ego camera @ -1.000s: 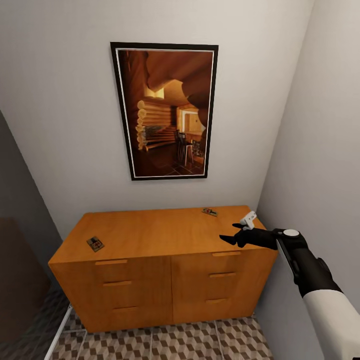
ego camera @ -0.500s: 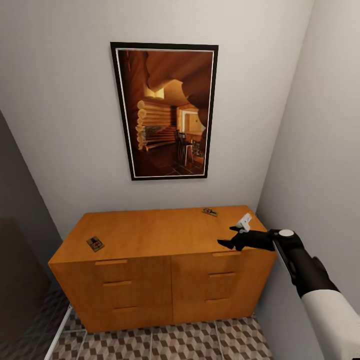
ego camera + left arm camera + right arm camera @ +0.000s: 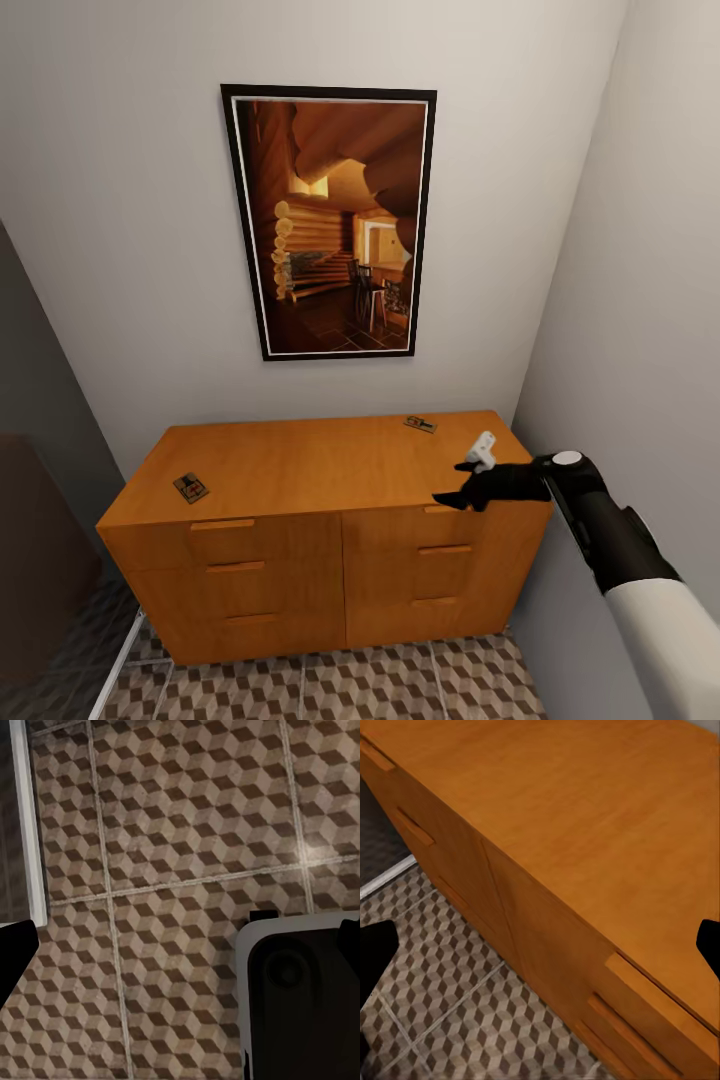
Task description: Take the four mousetraps from the cabinet in the bathroom and place them on the bathroom floor. Make sure all four end up on the same floor surface, and ensure that at least two of them are either under or directly next to the same bathroom sink.
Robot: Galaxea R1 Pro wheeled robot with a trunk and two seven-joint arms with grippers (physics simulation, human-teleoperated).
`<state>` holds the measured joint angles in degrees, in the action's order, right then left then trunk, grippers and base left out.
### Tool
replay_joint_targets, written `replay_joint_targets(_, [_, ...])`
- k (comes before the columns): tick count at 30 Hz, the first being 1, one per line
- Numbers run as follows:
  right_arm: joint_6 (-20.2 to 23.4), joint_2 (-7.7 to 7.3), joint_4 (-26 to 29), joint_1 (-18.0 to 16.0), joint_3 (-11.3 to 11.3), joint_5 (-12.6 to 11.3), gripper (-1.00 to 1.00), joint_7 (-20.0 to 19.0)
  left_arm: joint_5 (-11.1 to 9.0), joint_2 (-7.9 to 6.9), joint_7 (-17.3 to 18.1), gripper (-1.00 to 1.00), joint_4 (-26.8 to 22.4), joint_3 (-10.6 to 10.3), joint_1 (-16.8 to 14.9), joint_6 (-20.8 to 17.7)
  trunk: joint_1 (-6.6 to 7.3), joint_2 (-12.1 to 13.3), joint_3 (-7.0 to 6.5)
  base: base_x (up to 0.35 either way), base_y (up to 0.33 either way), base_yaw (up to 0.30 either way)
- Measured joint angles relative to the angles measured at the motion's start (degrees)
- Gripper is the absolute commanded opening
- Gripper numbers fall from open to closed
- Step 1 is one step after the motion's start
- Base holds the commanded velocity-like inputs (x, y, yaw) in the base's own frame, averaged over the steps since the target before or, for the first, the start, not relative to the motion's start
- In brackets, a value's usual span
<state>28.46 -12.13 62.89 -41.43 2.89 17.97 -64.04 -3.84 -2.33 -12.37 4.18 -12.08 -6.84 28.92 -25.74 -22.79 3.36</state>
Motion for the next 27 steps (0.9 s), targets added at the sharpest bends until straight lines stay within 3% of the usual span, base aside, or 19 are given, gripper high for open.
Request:
replay_joint_targets(4, [3.21, -1.77, 2.93, 0.0, 0.04, 0.29, 1.0, -5.73, 0.0, 0.01, 0.01, 1.0, 0.0, 0.0, -0.01, 0.0, 0.0, 0.0, 0.0, 0.0, 0.0, 0.0])
replay_joint_targets(8, [6.13, -3.38, 5.49, 0.0, -0.01, 0.46, 1.0, -17.0, 0.0, 0.02, 0.02, 1.0, 0.0, 0.0, 0.0, 0.0, 0.0, 0.0, 0.0, 0.0, 0.0, 0.0])
replay_joint_targets(10, [6.62, -3.76, 5.94, -0.01, -0.02, 0.51, 1.0, -20.16, 0.0, 0.02, 0.01, 1.0, 0.0, 0.0, 0.0, 0.0, 0.0, 0.0, 0.0, 0.0, 0.0, 0.0])
replay_joint_targets(15, [7.04, -4.1, 6.31, 0.01, -0.03, 0.6, 1.0, -22.61, 0.0, 0.02, 0.01, 1.0, 0.0, 0.0, 0.0, 0.0, 0.0, 0.01, 0.0, 0.0, 0.0, 0.0])
replay_joint_targets(27, [7.07, -4.22, 6.4, 0.01, -0.01, 0.62, 1.0, -23.25, 0.0, 0.03, 0.06, 1.0, 0.02, 0.0, 0.0, 0.0, 0.0, 0.01, 0.0, 0.0, 0.0, 0.0])
